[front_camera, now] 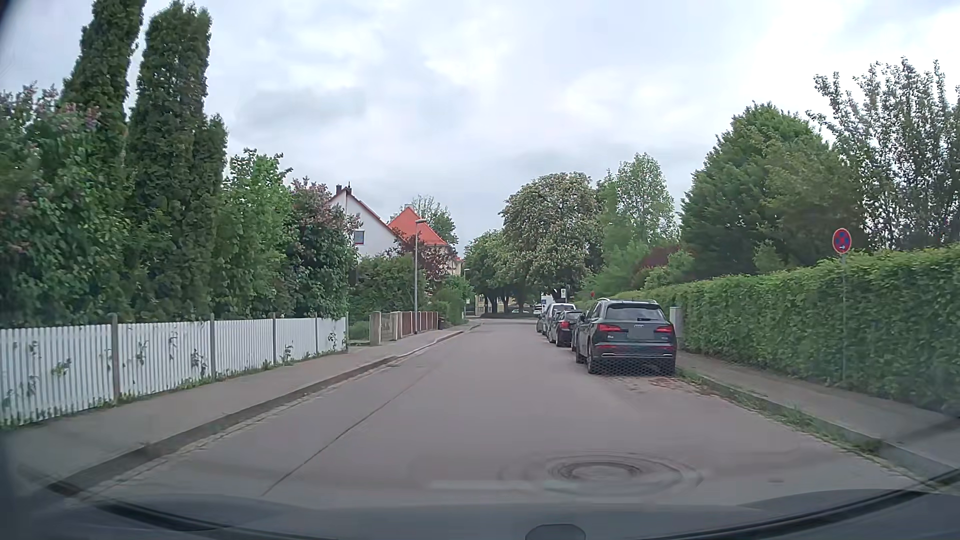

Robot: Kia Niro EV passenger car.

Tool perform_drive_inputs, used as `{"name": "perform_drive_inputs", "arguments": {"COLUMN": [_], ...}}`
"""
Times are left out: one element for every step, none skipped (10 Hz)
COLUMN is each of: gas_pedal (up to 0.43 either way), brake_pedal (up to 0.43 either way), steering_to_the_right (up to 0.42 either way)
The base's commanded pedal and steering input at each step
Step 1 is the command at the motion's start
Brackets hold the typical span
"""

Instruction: Follow the waypoints while adhering to traffic rules and regulations

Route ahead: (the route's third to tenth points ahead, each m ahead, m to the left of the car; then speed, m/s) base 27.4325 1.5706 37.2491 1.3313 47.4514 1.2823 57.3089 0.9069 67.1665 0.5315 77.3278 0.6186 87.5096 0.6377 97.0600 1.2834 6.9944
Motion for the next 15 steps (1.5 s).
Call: {"name": "perform_drive_inputs", "arguments": {"gas_pedal": [0.098,0.098,0.098,0.098,0.098,0.110,0.110,0.110,0.110,0.110,0.110,0.110,0.110,0.110,0.110], "brake_pedal": [0.000,0.000,0.000,0.000,0.000,0.000,0.000,0.000,0.000,0.000,0.000,0.000,0.000,0.000,0.000], "steering_to_the_right": [-0.012,-0.012,-0.011,-0.009,-0.009,-0.008,-0.008,-0.009,-0.009,-0.009,-0.008,-0.008,-0.007,-0.006,-0.004]}}
